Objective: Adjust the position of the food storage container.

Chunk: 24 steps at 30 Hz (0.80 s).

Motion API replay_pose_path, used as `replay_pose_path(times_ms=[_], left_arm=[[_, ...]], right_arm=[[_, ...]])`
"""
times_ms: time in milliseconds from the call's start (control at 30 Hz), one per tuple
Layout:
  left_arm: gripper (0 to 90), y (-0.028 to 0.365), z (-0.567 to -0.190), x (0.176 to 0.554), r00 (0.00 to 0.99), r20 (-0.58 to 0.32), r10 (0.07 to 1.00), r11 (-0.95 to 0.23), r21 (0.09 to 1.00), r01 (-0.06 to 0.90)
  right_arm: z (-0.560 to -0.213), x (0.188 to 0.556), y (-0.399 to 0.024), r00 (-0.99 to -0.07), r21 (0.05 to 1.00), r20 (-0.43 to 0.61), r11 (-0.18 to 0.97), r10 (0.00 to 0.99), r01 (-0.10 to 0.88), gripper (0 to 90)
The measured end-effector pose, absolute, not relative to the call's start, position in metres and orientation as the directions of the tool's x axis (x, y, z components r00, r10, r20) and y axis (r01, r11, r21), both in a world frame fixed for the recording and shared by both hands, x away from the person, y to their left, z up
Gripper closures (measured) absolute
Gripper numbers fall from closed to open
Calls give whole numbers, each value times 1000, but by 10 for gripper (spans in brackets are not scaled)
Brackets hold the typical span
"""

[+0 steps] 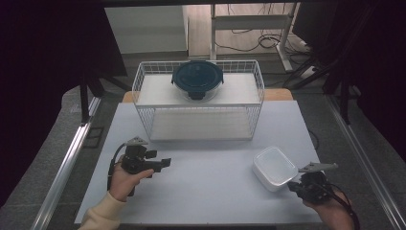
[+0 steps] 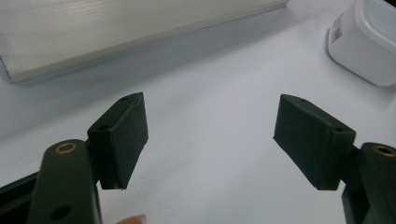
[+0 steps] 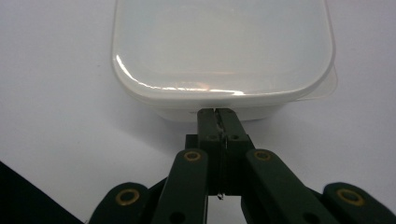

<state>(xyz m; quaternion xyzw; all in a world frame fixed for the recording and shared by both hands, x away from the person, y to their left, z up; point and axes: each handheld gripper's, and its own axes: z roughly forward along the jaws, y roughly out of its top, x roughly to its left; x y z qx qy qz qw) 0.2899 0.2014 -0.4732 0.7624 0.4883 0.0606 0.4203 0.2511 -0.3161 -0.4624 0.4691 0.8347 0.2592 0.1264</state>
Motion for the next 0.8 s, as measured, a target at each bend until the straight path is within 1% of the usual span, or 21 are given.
replay_pose_path(times_ms=[167, 300, 433, 600, 700, 800], left_arm=[[257, 203, -473, 290, 511, -321, 797, -162, 702, 693], [257, 204, -472, 291, 509, -329, 795, -155, 701, 696], [257, 203, -473, 291, 506, -330, 797, -154, 699, 698], [257, 203, -472, 291, 504, -328, 799, -151, 702, 696], [257, 203, -472, 291, 503, -329, 799, -150, 701, 697], [257, 204, -471, 291, 511, -368, 777, -134, 696, 705]], right_arm=[[-449, 243, -325, -525, 582, 30, 412, 851, 701, 893], [-436, 246, -340, -486, 620, 19, 371, 874, 691, 892], [-435, 262, -351, -443, 631, 2, 343, 897, 696, 892], [-444, 289, -359, -396, 619, -1, 312, 918, 721, 892], [-450, 304, -360, -389, 610, 12, 301, 921, 733, 892], [-454, 315, -357, -393, 595, 22, 304, 919, 744, 892]])
